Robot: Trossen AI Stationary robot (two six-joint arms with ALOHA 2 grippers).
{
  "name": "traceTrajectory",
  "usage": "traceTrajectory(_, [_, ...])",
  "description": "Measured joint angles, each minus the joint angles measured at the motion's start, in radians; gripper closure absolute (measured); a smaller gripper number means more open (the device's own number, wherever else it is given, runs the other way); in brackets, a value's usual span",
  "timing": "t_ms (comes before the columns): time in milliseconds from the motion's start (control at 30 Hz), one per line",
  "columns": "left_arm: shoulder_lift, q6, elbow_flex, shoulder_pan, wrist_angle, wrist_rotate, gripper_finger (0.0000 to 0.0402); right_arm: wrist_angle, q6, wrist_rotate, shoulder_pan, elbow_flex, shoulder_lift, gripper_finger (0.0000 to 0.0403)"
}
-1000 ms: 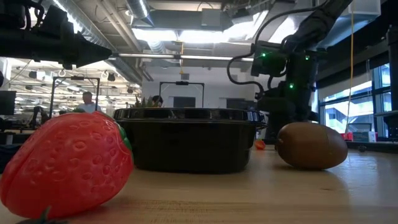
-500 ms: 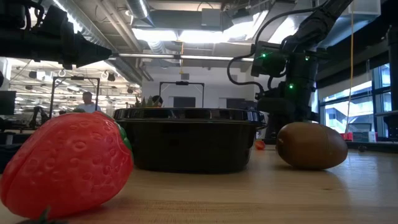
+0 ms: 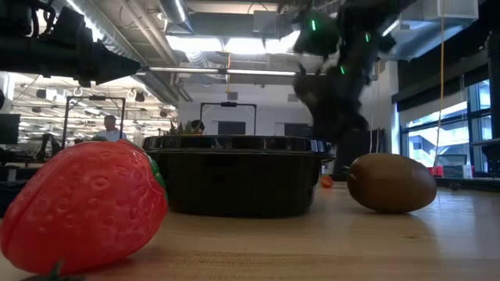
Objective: Pick and placing Produce into tupperware
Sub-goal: Put the black raspberry into the black bin
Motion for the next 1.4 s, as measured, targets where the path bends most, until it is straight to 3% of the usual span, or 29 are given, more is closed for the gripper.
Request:
traceTrajectory(200, [0.000, 0.000, 0.000, 0.000, 0.000, 0.000, 0.0230, 0.051, -0.052, 0.004, 0.121, 0.138, -0.001, 0.0297])
traceTrajectory(400, [0.000, 0.000, 0.000, 0.000, 0.000, 0.000, 0.0230, 0.151, -0.082, 0.031, 0.196, 0.161, 0.010, 0.0292])
traceTrajectory(800, [0.000, 0.000, 0.000, 0.000, 0.000, 0.000, 0.0230, 0.180, -0.071, 0.001, 0.204, 0.169, 0.187, 0.0290])
traceTrajectory(1400, [0.000, 0.000, 0.000, 0.000, 0.003, 0.000, 0.0230, 0.176, -0.074, 0.000, 0.203, 0.176, 0.203, 0.0288])
